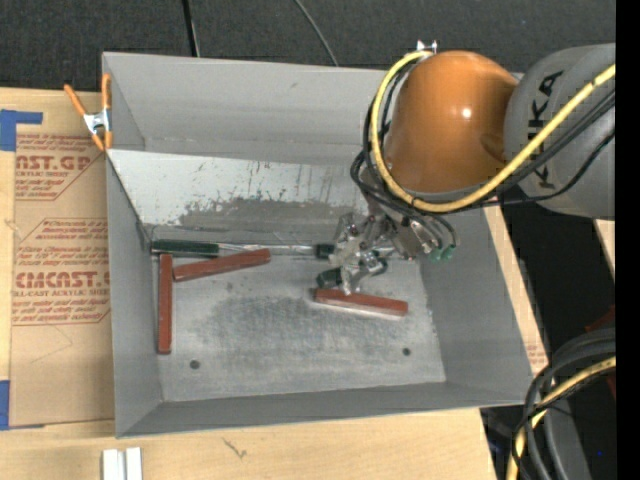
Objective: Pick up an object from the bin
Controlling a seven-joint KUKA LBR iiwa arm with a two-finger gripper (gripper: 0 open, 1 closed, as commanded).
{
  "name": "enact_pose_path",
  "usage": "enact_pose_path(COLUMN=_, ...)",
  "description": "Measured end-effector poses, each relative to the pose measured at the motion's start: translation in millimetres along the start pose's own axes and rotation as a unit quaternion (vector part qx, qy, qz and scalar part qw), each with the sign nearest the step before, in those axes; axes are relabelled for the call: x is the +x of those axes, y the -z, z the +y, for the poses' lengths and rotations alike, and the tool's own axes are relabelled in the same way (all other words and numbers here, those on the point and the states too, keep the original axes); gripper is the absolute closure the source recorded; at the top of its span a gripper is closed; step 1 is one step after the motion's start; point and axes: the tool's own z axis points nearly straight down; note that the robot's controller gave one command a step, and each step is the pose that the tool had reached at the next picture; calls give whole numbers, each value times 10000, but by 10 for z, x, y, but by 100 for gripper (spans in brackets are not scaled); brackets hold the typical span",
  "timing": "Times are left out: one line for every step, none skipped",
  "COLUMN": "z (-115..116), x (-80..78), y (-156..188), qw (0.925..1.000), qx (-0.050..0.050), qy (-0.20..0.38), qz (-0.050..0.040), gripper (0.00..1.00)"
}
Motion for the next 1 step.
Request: enact_pose_path(z=-12, x=-29, y=163, qw=9999, qx=5, qy=157, qz=-16, gripper=100)
